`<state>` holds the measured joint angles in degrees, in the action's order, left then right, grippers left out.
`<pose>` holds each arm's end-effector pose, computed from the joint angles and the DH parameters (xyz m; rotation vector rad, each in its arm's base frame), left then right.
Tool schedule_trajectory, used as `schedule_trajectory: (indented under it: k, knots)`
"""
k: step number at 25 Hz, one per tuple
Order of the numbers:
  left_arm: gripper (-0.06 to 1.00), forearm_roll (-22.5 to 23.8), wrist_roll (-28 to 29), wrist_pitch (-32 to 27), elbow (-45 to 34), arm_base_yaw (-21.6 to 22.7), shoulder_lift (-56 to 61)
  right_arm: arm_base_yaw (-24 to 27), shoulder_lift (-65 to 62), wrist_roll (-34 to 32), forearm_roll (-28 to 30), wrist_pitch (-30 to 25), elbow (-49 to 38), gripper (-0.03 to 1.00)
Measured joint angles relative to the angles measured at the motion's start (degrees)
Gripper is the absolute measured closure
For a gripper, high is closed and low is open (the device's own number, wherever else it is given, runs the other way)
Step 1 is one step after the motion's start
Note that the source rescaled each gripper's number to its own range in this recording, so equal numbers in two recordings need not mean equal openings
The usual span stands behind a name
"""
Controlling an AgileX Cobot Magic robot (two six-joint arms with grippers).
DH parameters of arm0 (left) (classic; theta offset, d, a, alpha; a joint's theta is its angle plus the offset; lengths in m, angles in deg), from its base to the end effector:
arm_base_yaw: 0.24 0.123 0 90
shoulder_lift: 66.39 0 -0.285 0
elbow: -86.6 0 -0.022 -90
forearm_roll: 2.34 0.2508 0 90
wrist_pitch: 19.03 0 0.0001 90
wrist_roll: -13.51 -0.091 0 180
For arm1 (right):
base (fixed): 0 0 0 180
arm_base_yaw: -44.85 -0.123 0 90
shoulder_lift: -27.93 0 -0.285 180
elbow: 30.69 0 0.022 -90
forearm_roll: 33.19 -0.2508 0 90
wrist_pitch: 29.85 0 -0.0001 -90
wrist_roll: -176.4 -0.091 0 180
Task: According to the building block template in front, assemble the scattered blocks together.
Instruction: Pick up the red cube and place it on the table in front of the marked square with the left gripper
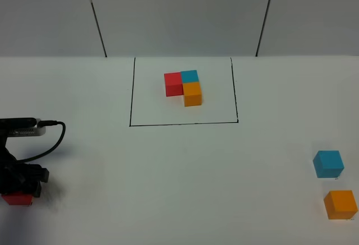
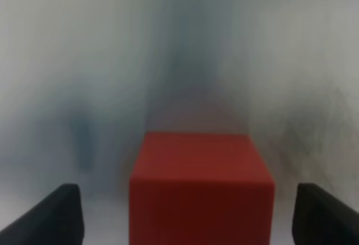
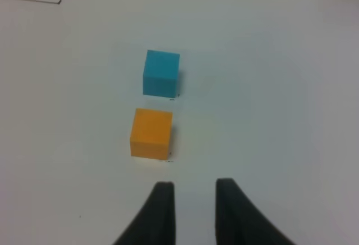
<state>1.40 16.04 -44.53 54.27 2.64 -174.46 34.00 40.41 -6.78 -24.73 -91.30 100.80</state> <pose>0.2869 0.0170 0.1265 -0.0564 2.8947 0.0523 0.0088 -0.0103 0.2773 -0.1416 2.1226 -0.0355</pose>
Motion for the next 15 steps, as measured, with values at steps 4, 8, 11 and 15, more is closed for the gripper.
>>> schedule_trajectory:
  k: [4, 8, 11, 15]
  knots:
    - [0.17, 0.0, 0.0, 0.9, 0.0, 0.0, -0.5, 0.0, 0.0, 0.0, 0.0, 0.0, 0.0, 0.97]
    - [0.17, 0.0, 0.0, 1.1, 0.0, 0.0, -1.3, 0.0, 0.0, 0.0, 0.0, 0.0, 0.0, 0.97]
    - [0.17, 0.0, -0.1, 1.1, 0.0, 0.0, -2.2, 0.0, 0.0, 0.0, 0.0, 0.0, 0.0, 0.97]
    - [0.17, 0.0, -0.1, 1.6, 0.0, 0.0, -2.4, 0.0, 0.0, 0.0, 0.0, 0.0, 0.0, 0.97]
